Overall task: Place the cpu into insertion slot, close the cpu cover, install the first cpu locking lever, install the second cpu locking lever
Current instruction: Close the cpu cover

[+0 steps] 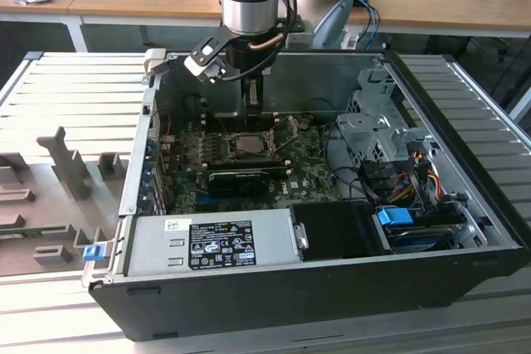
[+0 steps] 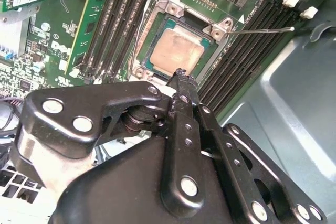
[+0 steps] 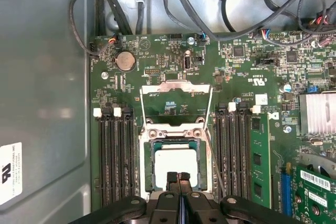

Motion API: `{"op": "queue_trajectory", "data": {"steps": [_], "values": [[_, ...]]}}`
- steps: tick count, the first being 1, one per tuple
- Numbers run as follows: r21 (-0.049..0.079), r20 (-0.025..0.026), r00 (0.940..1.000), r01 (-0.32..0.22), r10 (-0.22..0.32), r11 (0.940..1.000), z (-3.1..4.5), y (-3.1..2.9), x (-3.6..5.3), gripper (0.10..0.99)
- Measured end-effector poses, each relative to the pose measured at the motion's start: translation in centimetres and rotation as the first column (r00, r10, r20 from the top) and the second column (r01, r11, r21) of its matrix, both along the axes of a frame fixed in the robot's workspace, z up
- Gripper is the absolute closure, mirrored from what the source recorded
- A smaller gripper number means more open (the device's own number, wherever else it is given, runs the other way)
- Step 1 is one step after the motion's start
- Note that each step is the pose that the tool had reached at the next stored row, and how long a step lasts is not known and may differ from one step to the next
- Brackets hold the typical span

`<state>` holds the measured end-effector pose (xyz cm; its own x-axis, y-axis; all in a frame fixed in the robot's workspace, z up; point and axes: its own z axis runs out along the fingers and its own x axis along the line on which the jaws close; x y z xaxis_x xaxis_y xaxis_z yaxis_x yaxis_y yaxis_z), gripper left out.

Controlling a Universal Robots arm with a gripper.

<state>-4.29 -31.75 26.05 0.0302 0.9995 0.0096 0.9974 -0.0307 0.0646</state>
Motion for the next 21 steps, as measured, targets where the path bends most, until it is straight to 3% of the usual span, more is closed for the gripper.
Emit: {"op": "queue_trajectory", "data": {"steps": [21], "values": [[-0.001, 0.0, 1.0, 0.0, 0.0, 1.0, 1.26, 0.53, 0.0, 0.98]]}}
